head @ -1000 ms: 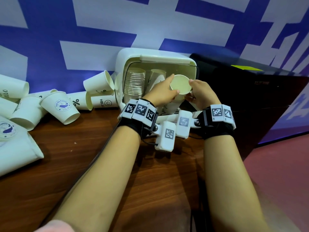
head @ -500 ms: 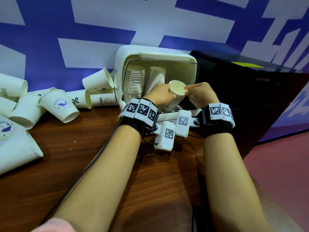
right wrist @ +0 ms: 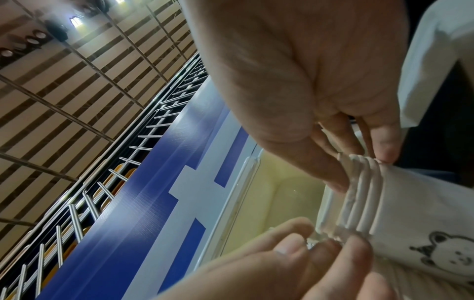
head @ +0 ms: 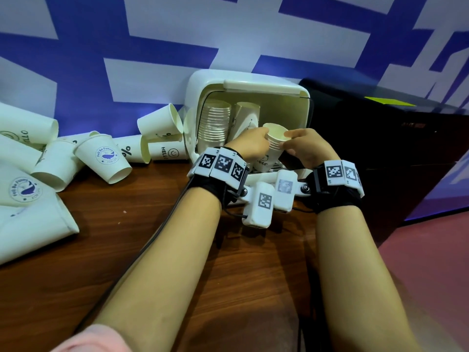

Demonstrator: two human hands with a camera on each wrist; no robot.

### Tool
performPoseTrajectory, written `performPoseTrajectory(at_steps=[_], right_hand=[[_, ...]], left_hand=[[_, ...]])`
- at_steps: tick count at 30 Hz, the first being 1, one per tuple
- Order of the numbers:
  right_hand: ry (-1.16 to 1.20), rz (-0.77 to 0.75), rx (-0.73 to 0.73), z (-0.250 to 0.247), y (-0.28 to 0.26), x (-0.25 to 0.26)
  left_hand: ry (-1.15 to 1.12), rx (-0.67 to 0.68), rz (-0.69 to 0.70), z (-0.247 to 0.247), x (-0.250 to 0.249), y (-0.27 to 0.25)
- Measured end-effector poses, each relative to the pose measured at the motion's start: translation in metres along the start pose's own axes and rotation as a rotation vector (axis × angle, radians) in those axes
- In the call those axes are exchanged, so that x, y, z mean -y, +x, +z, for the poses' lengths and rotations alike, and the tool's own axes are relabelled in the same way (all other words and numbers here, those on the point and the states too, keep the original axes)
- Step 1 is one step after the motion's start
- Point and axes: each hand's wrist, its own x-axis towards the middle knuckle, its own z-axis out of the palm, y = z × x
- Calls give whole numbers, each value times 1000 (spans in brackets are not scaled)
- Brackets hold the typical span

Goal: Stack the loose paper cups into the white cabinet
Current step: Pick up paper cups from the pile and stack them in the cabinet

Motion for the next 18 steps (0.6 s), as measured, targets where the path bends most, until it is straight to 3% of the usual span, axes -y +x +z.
performPoseTrajectory(at_steps=[6,18], right_hand=[[9,-23,-24,-2,3,-1],[51,-41,-22,-3,2,-2]], left_hand=[[55,14,28,-6,-2,-4],[-40,26,1,-9,4,-3]])
